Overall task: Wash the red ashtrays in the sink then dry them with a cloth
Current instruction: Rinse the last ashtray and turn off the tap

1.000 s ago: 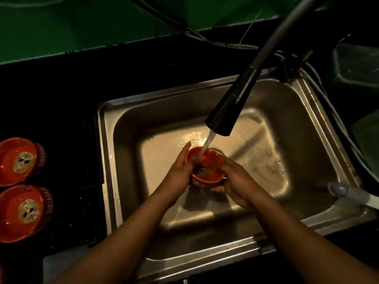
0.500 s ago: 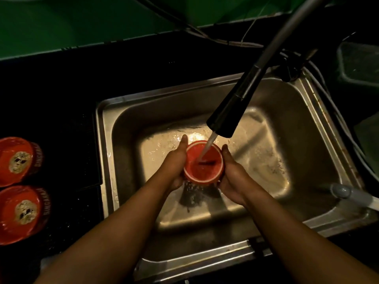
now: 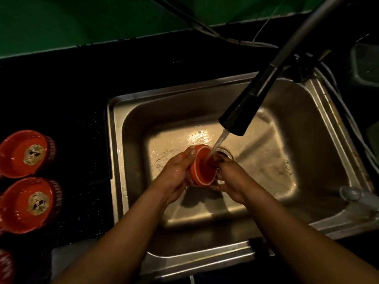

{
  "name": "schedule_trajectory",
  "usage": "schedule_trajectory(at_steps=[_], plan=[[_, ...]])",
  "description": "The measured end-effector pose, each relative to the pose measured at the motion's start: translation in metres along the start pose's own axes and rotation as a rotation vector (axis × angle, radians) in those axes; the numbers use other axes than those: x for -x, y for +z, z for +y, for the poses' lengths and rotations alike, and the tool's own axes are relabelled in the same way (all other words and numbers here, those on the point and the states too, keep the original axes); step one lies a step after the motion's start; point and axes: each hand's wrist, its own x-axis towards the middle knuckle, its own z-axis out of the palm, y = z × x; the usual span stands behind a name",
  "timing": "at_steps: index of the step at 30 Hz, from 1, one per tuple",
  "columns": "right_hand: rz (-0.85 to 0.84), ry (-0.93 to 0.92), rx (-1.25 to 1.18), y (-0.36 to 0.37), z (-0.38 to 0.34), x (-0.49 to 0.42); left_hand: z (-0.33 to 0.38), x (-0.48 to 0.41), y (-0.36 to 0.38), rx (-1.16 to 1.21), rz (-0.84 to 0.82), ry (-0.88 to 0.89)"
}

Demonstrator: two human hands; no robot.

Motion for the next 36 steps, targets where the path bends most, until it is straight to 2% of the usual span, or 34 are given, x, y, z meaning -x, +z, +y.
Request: schedule_trajectory(at_steps=[2,5,7,9,10,13,15,18,20,22,26,28,30,33,36], plan=[[-0.047,0.045,-0.052,-0.011,-0.001,0.005,-0.003,-0.001,0.018,-0.325,-0.019,0.134],[-0.179,0.164,-0.341,-0.03,-0.005,0.009,-0.016,-0.003,0.033,-0.901,-0.119,0.301],[-0.225,0.194,-0.414,-0.035,-0.007,0.01,-0.025,-0.003,0.032,-1.321,-0.131,0.521],[-0.202,0.147,-0.37,-0.033,-0.003,0.008,-0.027,0.0,0.031,-1.475,-0.191,0.65],[-0.197,0.124,-0.35,-0.032,0.0,0.008,-0.025,0.002,0.031,-1.523,-0.207,0.65],[-0.202,0.132,-0.336,-0.026,0.008,0.008,-0.018,0.004,0.03,-1.682,-0.205,0.494],[-0.209,0.144,-0.375,-0.026,0.011,0.007,-0.016,0.005,0.029,-1.767,-0.189,0.478],[-0.222,0.106,-0.419,-0.03,0.012,0.004,-0.014,0.006,0.029,-1.862,-0.118,0.416],[-0.172,0.078,-0.458,-0.032,0.011,0.003,-0.011,0.007,0.03,-1.934,-0.069,0.328],[-0.101,0.051,-0.452,-0.034,0.008,0.0,-0.007,0.011,0.031,-1.943,-0.04,0.335],[-0.09,0.106,-0.414,-0.033,0.001,-0.004,-0.006,0.012,0.022,-1.882,-0.088,0.511],[-0.135,0.154,-0.389,-0.035,-0.003,-0.008,-0.006,0.008,0.018,-1.744,-0.149,0.628],[-0.194,0.166,-0.32,-0.037,-0.006,-0.012,-0.003,0.007,0.019,-1.471,-0.145,0.704],[-0.153,0.033,-0.149,-0.029,-0.012,-0.019,0.0,0.005,0.023,-0.974,0.0,0.502],[-0.073,-0.107,-0.007,-0.013,-0.016,-0.021,0.002,-0.003,0.02,-0.542,0.226,0.297]])
